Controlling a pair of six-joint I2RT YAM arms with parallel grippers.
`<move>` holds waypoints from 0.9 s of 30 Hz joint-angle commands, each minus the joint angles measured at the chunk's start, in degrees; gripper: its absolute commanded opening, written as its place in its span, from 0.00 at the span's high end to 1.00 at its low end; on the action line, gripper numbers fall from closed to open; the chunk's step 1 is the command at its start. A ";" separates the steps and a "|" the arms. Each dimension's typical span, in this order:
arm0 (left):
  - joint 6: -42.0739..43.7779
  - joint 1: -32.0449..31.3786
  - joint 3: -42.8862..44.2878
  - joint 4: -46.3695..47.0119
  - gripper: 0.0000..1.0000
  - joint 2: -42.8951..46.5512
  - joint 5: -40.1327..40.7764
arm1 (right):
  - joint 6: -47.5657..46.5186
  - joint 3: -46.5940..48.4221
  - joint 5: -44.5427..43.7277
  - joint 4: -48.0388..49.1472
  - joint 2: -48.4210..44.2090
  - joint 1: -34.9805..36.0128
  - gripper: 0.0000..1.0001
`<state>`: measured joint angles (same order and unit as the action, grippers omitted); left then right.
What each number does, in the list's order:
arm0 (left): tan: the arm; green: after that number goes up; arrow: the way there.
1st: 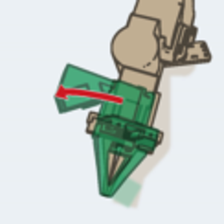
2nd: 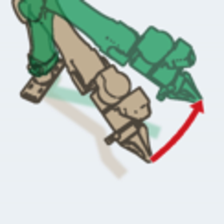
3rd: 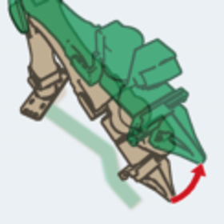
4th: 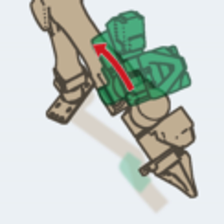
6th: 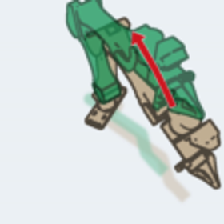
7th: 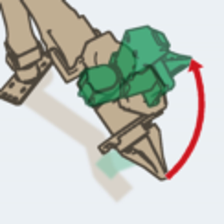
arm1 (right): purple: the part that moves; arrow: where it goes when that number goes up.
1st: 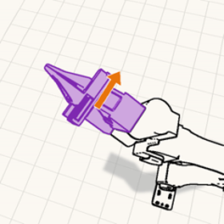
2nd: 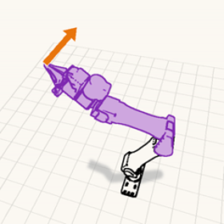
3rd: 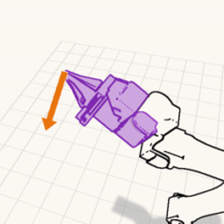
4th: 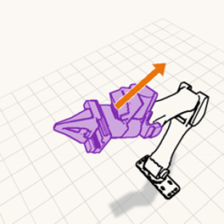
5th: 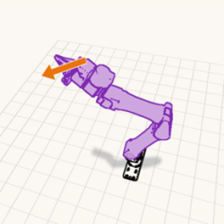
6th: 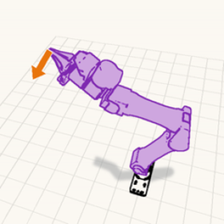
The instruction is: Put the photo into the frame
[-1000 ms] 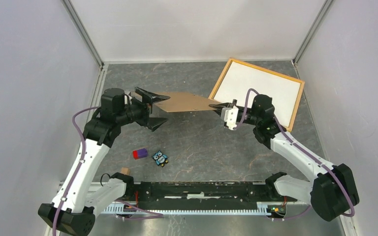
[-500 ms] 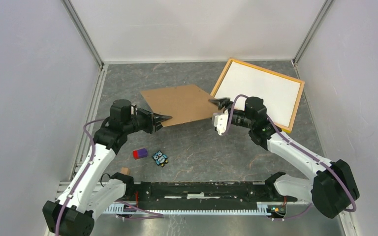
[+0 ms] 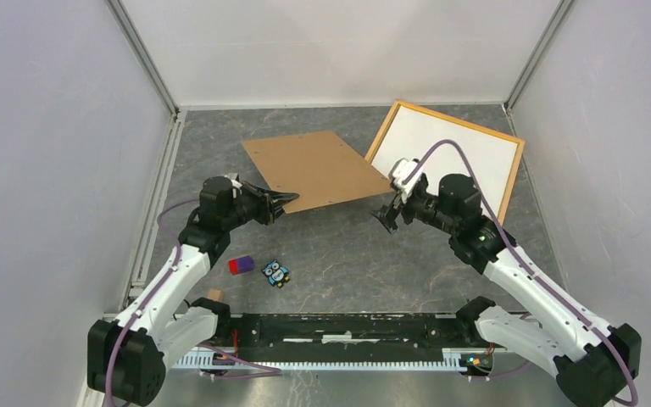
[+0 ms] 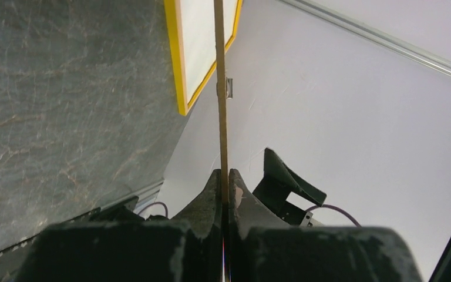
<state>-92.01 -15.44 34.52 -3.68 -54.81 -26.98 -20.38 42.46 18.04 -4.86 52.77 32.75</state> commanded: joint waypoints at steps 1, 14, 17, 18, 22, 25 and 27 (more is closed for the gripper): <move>5.55 0.63 0.27 11.27 0.98 0.34 1.63 | 35.53 1.34 3.09 -5.56 0.19 0.12 0.02; 6.16 0.94 -2.62 19.62 0.98 -0.14 0.26 | 99.74 -19.98 -23.41 28.37 -4.80 5.68 0.02; 7.90 0.94 -1.92 19.77 0.98 -1.03 -0.38 | 102.64 -17.35 -25.79 28.49 -0.28 8.14 0.02; 8.11 0.94 -1.90 19.91 0.98 -1.18 -0.47 | 104.00 -16.94 -28.63 28.28 0.76 9.76 0.04; 8.01 0.94 -2.84 21.86 0.98 -1.36 -0.26 | 107.65 -15.05 -44.86 27.44 4.02 17.26 0.08; 8.45 0.94 -3.23 22.84 0.98 -1.22 -0.79 | 112.18 -14.73 -47.97 31.01 8.42 19.00 0.14; 8.76 0.95 -3.81 22.74 0.98 -0.79 -0.47 | 114.91 -13.44 -48.80 31.02 11.51 19.60 0.17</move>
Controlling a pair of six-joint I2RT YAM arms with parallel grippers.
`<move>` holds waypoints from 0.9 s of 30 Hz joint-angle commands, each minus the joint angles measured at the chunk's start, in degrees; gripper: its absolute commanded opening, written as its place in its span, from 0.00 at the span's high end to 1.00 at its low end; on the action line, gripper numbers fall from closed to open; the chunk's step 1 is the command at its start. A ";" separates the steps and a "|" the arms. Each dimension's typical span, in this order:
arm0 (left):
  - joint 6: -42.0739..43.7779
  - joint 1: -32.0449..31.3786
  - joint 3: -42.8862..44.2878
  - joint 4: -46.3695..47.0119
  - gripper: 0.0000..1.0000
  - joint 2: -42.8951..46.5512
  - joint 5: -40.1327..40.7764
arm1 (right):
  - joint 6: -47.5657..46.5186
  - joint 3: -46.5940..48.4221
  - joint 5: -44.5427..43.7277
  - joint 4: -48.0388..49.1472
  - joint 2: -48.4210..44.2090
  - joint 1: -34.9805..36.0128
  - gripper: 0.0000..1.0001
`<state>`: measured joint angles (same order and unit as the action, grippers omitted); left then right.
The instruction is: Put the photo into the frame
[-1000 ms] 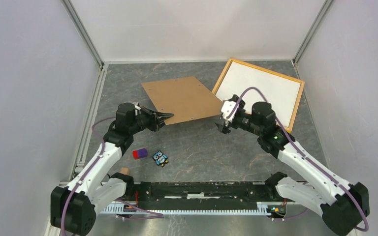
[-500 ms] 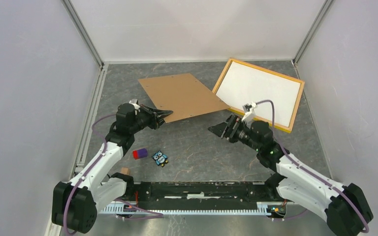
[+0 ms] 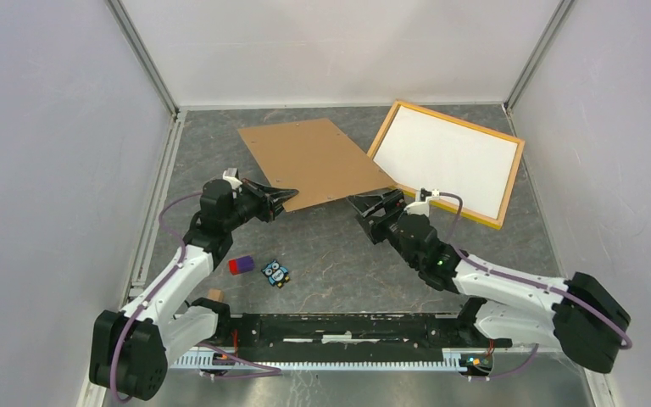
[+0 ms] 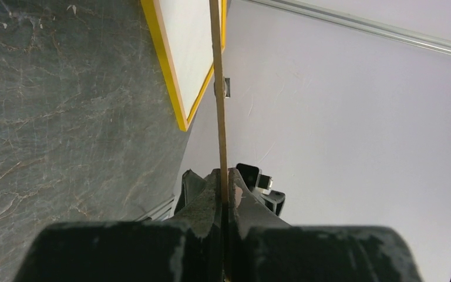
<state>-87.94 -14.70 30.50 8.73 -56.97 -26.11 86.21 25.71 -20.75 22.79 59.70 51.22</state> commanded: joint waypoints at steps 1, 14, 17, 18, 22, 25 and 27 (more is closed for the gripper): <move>4.54 0.17 -0.16 10.94 0.98 1.34 -1.31 | 9.54 3.67 -9.91 3.81 6.22 1.37 0.20; 4.62 -0.06 -3.95 16.07 0.98 1.27 0.26 | 12.17 12.39 -18.31 7.64 20.00 6.06 0.44; 4.53 -0.19 -4.31 17.54 0.98 0.98 0.44 | 12.11 12.56 -19.05 11.42 22.21 6.83 0.50; 4.69 -0.26 -4.23 17.68 0.98 0.90 0.45 | 12.21 12.69 -19.46 11.41 22.62 6.96 0.51; 6.18 -0.31 -4.61 16.67 0.98 0.64 0.16 | 12.82 11.65 -20.88 12.27 23.19 7.09 0.53; 7.29 -0.29 -4.96 16.67 0.98 0.15 -0.65 | 13.90 10.92 -21.61 11.67 23.05 7.05 0.54; 7.53 -0.23 -5.31 17.37 0.98 -0.12 -0.94 | 13.84 10.67 -22.45 10.83 22.68 6.73 0.54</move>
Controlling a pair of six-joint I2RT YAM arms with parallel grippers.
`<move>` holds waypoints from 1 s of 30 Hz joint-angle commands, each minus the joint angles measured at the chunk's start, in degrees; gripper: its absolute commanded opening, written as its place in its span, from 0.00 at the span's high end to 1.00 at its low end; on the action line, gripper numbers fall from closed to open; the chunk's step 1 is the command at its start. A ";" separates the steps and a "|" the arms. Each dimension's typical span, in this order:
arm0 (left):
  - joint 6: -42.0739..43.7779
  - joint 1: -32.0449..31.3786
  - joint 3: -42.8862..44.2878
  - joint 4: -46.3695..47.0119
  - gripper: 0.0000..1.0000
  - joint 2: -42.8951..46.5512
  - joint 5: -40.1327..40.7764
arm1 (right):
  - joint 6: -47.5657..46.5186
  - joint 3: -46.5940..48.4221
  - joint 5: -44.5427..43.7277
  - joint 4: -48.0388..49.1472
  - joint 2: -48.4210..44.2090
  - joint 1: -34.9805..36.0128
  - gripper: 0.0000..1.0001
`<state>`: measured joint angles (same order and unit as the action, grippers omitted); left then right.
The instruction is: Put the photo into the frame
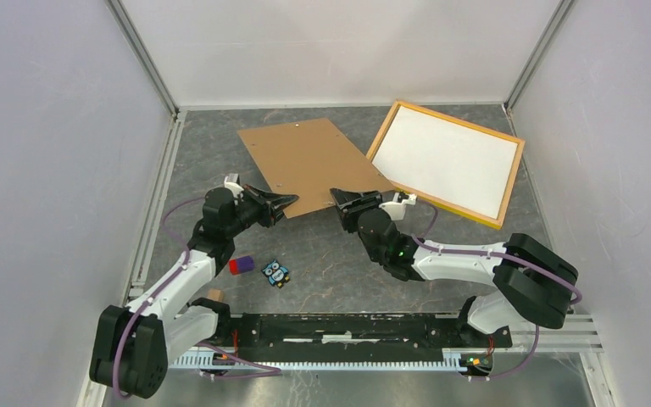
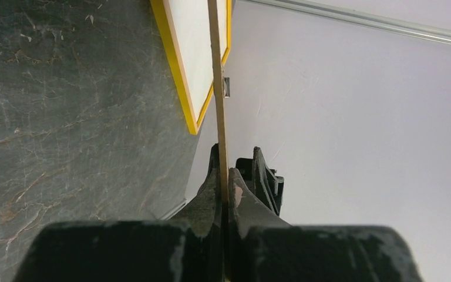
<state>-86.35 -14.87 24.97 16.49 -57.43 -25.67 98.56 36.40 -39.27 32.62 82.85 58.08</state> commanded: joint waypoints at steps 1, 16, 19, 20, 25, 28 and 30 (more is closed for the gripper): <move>5.82 -0.17 -0.11 10.19 0.98 0.28 -1.40 | 1.04 -0.02 -4.20 0.18 -0.78 -0.33 0.55; 8.14 -0.42 -2.91 10.58 0.98 3.14 -2.76 | -0.94 -3.72 -2.41 3.21 -1.37 -3.41 0.89; 10.70 -0.92 -2.75 7.35 0.98 4.38 -2.57 | -1.07 -4.44 -1.25 3.89 -1.46 -4.39 1.00; 11.45 -1.07 -2.74 6.26 0.98 4.73 -2.28 | -1.10 -4.66 -1.10 4.26 -1.46 -4.60 1.00; 11.98 -1.86 -2.67 6.27 0.98 4.73 -1.77 | -1.22 -4.18 -0.84 4.59 -0.44 -5.26 0.72; 12.45 -2.24 -2.08 6.27 0.98 4.90 -1.49 | -0.97 -3.50 -0.23 6.28 1.24 -5.90 0.67; 12.61 -2.56 -2.03 6.27 0.98 4.79 -1.10 | -0.20 -2.74 0.24 6.75 2.49 -6.21 0.67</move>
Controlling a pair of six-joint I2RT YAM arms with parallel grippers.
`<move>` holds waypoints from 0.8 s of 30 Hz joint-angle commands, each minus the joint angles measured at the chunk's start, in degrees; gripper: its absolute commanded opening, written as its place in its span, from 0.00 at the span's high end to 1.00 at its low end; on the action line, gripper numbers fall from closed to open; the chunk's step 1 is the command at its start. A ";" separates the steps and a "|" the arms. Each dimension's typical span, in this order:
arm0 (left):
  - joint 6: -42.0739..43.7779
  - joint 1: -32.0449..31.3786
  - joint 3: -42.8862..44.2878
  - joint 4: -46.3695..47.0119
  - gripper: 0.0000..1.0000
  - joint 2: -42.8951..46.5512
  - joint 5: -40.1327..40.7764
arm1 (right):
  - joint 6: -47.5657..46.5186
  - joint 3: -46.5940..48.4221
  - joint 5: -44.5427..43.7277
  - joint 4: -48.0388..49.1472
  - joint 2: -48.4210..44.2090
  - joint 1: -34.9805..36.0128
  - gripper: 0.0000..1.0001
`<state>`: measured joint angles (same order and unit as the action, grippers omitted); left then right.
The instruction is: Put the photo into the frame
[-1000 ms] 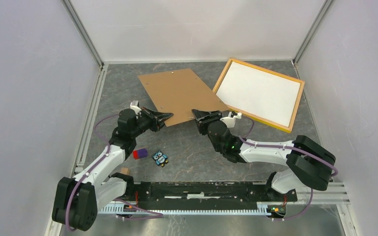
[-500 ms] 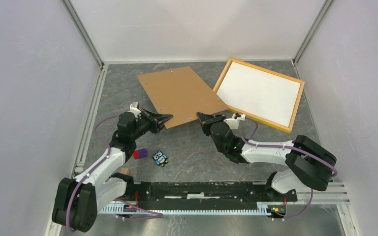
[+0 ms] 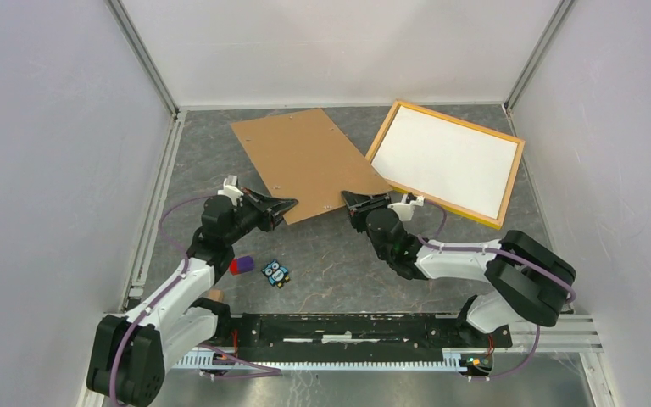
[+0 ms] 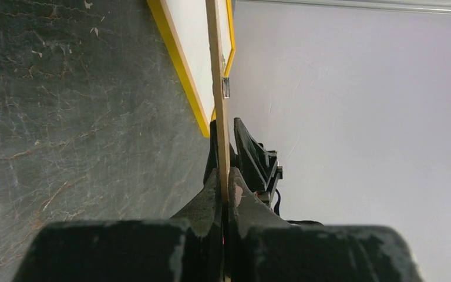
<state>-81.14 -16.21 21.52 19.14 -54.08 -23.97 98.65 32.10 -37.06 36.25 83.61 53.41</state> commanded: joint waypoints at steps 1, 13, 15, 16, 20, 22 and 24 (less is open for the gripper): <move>7.43 -1.47 1.34 3.63 0.98 1.36 -2.54 | 0.27 2.11 -1.66 3.23 2.34 -1.63 0.67; 8.29 -3.11 -0.04 3.63 0.98 0.82 -1.21 | 0.29 -0.58 3.00 15.73 4.02 -3.94 0.93; 8.08 -3.74 -0.57 3.63 0.98 0.75 -0.78 | 0.24 -1.22 3.82 17.56 3.29 -4.52 1.00; 7.73 -4.29 -0.84 3.31 0.95 0.71 -0.37 | -0.41 -1.24 4.51 18.81 3.14 -4.83 1.00; 7.83 -5.29 0.00 -0.75 0.65 -0.09 -0.02 | -8.51 -1.28 10.27 27.35 3.22 -8.49 1.00; 8.20 -5.30 0.34 -1.84 0.51 -0.29 -0.32 | -14.11 -2.10 15.57 30.08 2.00 -11.92 1.00; 8.98 -5.30 0.73 -3.42 0.39 0.05 -0.69 | -19.58 -2.68 22.99 30.95 0.13 -15.73 1.00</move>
<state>-76.86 -21.19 21.37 17.82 -54.39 -21.82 91.02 29.95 -25.30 53.54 88.01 43.66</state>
